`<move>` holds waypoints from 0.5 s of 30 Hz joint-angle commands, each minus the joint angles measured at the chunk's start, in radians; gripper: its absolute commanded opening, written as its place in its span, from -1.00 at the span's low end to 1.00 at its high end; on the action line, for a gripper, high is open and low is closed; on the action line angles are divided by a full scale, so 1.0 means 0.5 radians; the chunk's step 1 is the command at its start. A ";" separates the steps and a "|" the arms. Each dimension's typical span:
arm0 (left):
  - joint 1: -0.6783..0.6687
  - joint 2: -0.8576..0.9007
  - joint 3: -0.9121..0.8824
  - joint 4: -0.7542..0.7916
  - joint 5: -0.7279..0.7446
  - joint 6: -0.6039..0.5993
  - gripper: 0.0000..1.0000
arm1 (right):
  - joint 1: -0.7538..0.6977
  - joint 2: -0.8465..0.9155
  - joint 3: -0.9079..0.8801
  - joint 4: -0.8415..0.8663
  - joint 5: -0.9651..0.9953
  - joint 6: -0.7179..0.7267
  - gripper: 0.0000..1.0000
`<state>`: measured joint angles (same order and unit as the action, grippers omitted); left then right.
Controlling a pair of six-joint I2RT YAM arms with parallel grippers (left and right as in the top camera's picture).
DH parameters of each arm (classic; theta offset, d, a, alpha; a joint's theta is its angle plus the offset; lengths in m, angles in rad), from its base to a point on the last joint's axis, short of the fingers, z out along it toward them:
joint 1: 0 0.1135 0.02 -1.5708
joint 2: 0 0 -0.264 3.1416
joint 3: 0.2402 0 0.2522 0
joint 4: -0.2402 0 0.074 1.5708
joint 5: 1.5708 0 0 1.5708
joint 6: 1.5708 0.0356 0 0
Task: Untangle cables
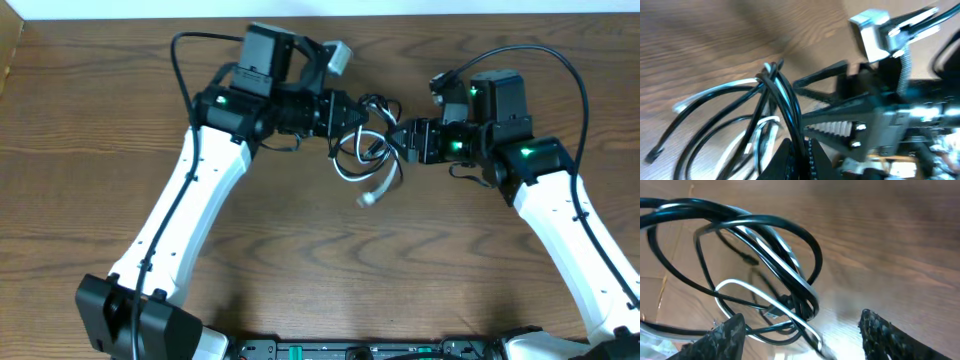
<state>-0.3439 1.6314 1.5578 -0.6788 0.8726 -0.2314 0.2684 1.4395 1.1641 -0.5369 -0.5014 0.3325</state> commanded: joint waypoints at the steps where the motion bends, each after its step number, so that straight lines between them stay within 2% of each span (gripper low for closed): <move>1: 0.025 -0.002 0.001 0.038 0.351 -0.126 -0.85 | 0.046 0.106 0.009 0.152 -0.009 0.195 0.33; 4: 0.025 -0.002 0.001 0.037 0.404 -0.169 -0.86 | 0.066 0.233 0.009 0.404 0.065 0.468 0.21; 6: 0.027 -0.002 0.001 0.066 0.486 -0.172 -0.85 | 0.076 0.309 0.009 0.444 0.208 0.578 0.19; 8: 0.027 -0.002 0.001 0.118 0.546 -0.211 -0.87 | 0.082 0.389 0.009 0.436 0.308 0.623 0.19; 10: 0.034 -0.002 0.001 0.237 0.610 -0.310 -0.85 | 0.080 0.497 0.009 0.385 0.377 0.681 0.07; 15: 0.186 -0.002 0.001 0.529 0.717 -0.563 -0.85 | 0.042 0.564 0.009 0.188 0.567 0.689 0.05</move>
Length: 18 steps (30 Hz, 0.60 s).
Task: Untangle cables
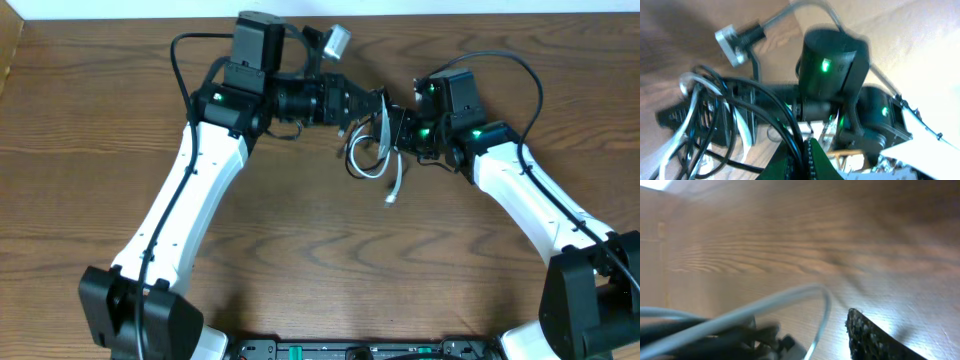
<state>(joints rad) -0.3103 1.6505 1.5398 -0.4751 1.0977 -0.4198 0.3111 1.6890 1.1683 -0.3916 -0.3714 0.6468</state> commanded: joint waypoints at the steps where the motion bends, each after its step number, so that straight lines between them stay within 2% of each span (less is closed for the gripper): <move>1: 0.153 -0.040 0.037 0.144 0.269 -0.214 -0.85 | -0.055 0.065 0.001 -0.146 0.332 0.024 0.05; 6: 0.438 -0.040 0.037 0.192 0.320 -0.233 -0.86 | -0.105 0.066 0.001 -0.453 0.480 -0.179 0.04; 10: 0.572 -0.040 0.037 0.175 0.319 -0.187 -0.85 | -0.117 0.065 0.001 -0.513 0.449 -0.303 -0.01; 13: 0.567 -0.039 0.034 0.073 0.317 -0.046 -0.85 | -0.116 0.063 0.001 -0.509 0.366 -0.346 -0.22; 14: 0.549 -0.036 0.031 -0.008 0.286 0.029 -0.85 | -0.116 0.061 0.002 -0.511 0.353 -0.349 -0.35; 16: 0.501 -0.030 0.023 -0.235 0.134 0.192 -0.85 | -0.114 0.054 0.002 -0.512 0.322 -0.356 -0.65; 18: 0.428 -0.015 0.003 -0.452 -0.085 0.340 -0.85 | -0.114 0.031 0.002 -0.510 0.280 -0.364 -0.85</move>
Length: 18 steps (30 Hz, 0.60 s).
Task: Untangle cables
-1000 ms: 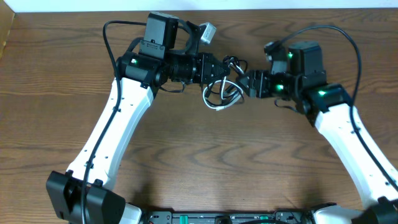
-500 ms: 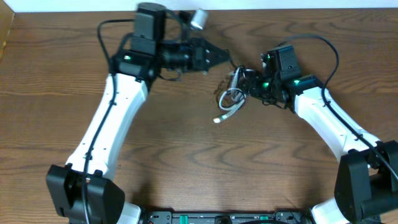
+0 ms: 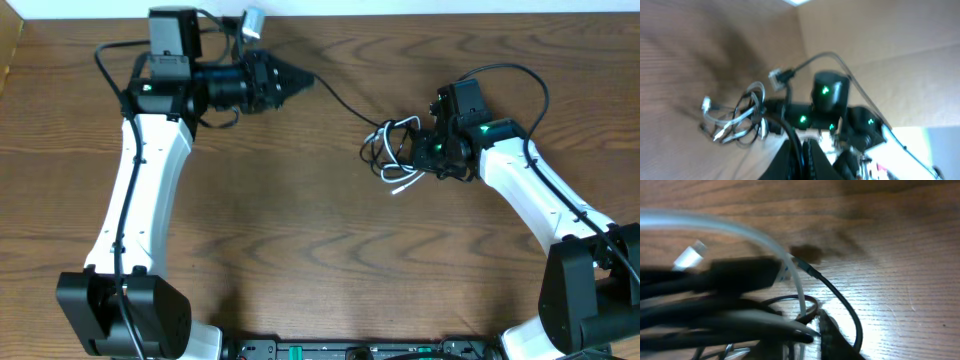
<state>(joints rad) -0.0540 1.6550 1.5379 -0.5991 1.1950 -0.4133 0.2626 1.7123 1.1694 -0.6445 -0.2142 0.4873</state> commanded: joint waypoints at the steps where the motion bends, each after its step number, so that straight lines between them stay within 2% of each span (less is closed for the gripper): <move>1: -0.104 -0.021 0.002 -0.240 -0.324 0.359 -0.85 | -0.017 -0.027 -0.001 -0.004 -0.059 -0.058 -0.87; 3: -0.210 -0.013 -0.048 -0.337 -0.523 0.462 -0.85 | -0.014 -0.067 -0.001 -0.008 -0.079 -0.067 -0.92; 6: -0.354 -0.008 -0.112 -0.341 -0.690 0.475 -0.83 | -0.011 -0.119 -0.001 -0.037 -0.117 -0.082 -0.98; 9: -0.480 0.024 -0.119 -0.341 -0.816 0.475 -0.67 | -0.011 -0.153 -0.001 -0.090 -0.119 -0.081 -0.98; 10: -0.512 0.041 -0.119 -0.341 -0.864 0.475 -0.46 | -0.011 -0.154 -0.001 -0.098 -0.119 -0.081 -0.98; 15: -0.546 0.156 -0.120 -0.343 -0.960 0.474 -0.18 | -0.011 -0.154 -0.001 -0.142 -0.125 -0.081 -0.98; 18: -0.546 0.236 -0.120 -0.341 -1.029 0.475 0.08 | -0.002 -0.154 -0.001 -0.156 -0.124 -0.082 -0.98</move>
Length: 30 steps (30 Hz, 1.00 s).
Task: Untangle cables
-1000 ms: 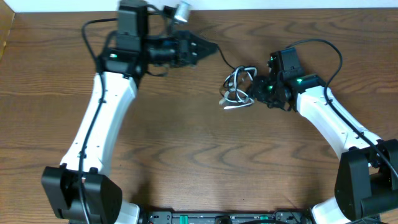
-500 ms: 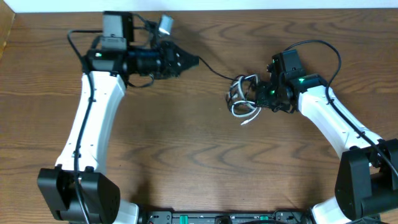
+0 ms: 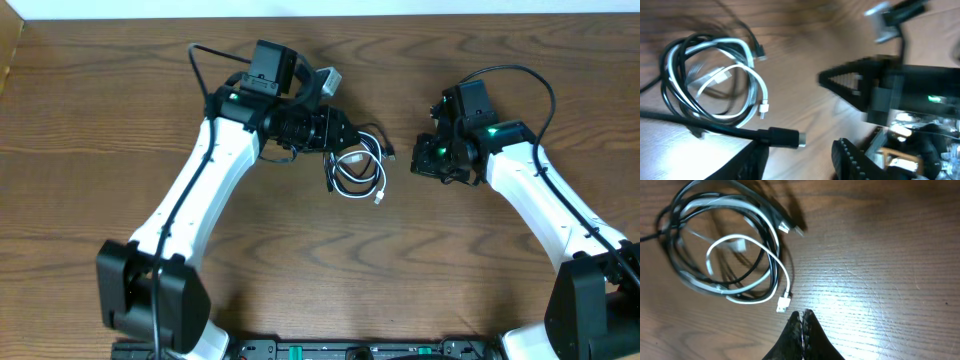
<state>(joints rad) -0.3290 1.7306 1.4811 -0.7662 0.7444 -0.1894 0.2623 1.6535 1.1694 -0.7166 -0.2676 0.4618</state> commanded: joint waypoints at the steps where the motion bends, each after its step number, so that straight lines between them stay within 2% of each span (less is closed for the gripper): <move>1: 0.004 0.117 -0.006 -0.007 -0.160 0.027 0.20 | 0.003 -0.037 -0.001 -0.019 -0.016 -0.031 -0.98; 5: 0.004 0.273 -0.006 0.001 -0.235 0.026 0.29 | 0.002 -0.037 -0.001 -0.019 -0.008 -0.030 -0.87; 9: 0.004 0.452 -0.006 -0.001 -0.316 -0.037 0.30 | 0.002 -0.036 -0.002 -0.026 0.016 -0.053 -0.54; 12: 0.004 0.568 -0.006 -0.007 -0.417 -0.188 0.27 | 0.002 -0.036 -0.002 -0.029 0.031 -0.063 -0.44; 14: 0.004 0.636 -0.006 -0.002 -0.430 -0.243 0.18 | 0.002 -0.036 -0.002 -0.042 0.066 -0.067 -0.36; 20: 0.004 0.755 -0.010 -0.057 -0.448 -0.294 0.08 | 0.002 -0.036 -0.002 -0.054 0.076 -0.111 -0.31; 23: 0.004 0.788 -0.010 -0.047 -0.577 -0.382 0.06 | 0.002 -0.036 -0.002 -0.054 0.076 -0.120 -0.30; 30: 0.004 0.842 -0.010 0.027 -0.580 -0.381 -0.18 | 0.002 -0.036 -0.002 -0.056 0.081 -0.134 -0.28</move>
<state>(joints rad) -0.3290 2.1262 1.4803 -0.7593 0.4835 -0.3687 0.2630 1.6535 1.1694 -0.7414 -0.2352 0.4110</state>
